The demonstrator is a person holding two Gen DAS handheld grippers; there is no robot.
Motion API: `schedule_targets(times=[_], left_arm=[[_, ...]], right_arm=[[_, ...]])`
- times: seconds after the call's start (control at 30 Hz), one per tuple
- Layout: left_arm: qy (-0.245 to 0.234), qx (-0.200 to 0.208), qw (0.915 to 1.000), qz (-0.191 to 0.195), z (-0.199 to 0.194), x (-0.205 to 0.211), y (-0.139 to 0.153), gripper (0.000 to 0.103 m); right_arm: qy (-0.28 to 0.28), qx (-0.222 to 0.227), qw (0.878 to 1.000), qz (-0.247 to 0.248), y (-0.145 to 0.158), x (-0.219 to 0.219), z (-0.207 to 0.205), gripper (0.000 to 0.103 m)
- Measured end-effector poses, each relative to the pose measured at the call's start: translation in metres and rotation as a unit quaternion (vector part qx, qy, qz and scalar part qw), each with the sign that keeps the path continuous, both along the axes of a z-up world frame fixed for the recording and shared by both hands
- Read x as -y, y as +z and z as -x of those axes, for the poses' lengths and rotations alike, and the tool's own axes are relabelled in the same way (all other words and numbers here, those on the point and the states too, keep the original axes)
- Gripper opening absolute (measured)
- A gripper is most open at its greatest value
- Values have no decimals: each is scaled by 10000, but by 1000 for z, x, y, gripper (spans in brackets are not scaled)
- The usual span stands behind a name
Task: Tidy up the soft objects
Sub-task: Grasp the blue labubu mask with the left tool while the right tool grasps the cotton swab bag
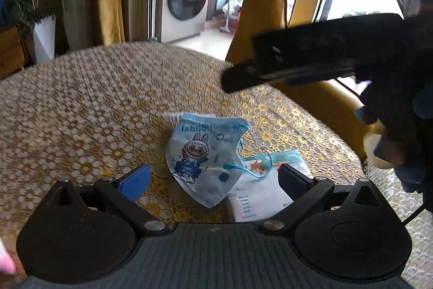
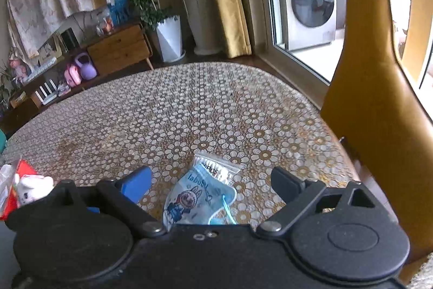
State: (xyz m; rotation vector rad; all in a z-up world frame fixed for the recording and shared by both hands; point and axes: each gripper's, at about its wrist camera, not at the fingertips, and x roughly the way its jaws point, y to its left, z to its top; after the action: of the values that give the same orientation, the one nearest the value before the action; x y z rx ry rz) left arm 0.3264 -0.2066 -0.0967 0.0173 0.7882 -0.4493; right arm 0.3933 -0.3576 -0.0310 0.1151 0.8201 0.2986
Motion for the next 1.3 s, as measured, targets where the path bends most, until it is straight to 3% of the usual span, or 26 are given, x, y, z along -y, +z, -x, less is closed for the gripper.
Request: schedule_targets(times=[0.33, 0.53, 0.67, 0.87, 1.17, 1.3], left_arm=[[-59, -190, 9998, 21, -39, 4, -30, 102], [-310, -305, 9990, -98, -58, 10, -43, 101], [-344, -309, 9988, -156, -65, 12, -52, 101], [-318, -147, 9992, -204, -65, 15, -58, 100], [-589, 156, 9980, -194, -48, 25, -51, 59], [-521, 167, 9983, -199, -43, 27, -48, 35]], right_arm=[[154, -829, 9963, 189, -37, -33, -75, 95], [172, -1309, 9905, 394, -68, -38, -78, 94], [158, -1337, 9893, 562, -79, -37, -68, 94], [163, -1442, 9875, 609, -88, -39, -72, 85], [182, -1294, 9881, 817, -89, -48, -70, 70], [125, -1254, 9890, 774, -87, -45, -69, 63]])
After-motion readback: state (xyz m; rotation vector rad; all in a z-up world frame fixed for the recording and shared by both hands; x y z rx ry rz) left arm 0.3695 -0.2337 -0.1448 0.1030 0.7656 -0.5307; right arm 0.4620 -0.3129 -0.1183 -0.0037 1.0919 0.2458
